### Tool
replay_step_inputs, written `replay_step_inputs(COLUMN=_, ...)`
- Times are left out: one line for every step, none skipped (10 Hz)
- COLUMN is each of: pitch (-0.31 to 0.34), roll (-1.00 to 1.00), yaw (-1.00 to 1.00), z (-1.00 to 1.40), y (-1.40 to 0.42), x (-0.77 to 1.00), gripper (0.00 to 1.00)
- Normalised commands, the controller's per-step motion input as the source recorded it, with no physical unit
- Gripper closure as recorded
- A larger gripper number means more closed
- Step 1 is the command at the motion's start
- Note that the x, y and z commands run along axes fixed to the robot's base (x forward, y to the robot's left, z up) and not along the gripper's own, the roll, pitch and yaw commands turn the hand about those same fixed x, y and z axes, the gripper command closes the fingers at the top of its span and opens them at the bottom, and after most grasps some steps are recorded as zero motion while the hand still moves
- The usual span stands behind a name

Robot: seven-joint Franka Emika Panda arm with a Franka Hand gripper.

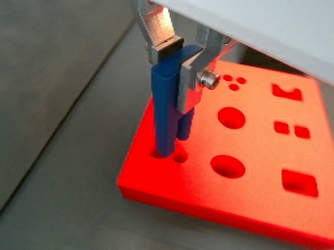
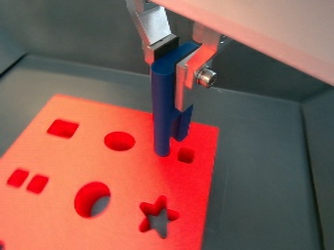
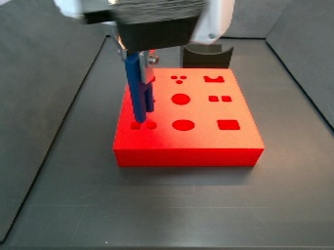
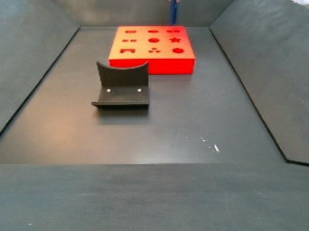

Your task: Insert the square-circle object.

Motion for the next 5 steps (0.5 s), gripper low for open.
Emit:
replay_step_inputs(pitch=0.031, roll=-0.03, yaw=-1.00, z=0.00, y=0.00, x=0.00, gripper=1.00)
replay_step_inputs(pitch=0.040, roll=-0.02, yaw=-1.00, z=-0.01, y=0.00, x=0.00, gripper=1.00)
replay_step_inputs(pitch=0.050, roll=0.00, yaw=-1.00, z=-0.03, y=0.00, x=0.00, gripper=1.00)
replay_step_inputs(pitch=0.050, roll=0.00, yaw=-1.00, z=-0.03, y=0.00, x=0.00, gripper=1.00)
replay_step_inputs(pitch=0.044, roll=-0.01, yaw=-1.00, z=-0.03, y=0.00, x=0.00, gripper=1.00)
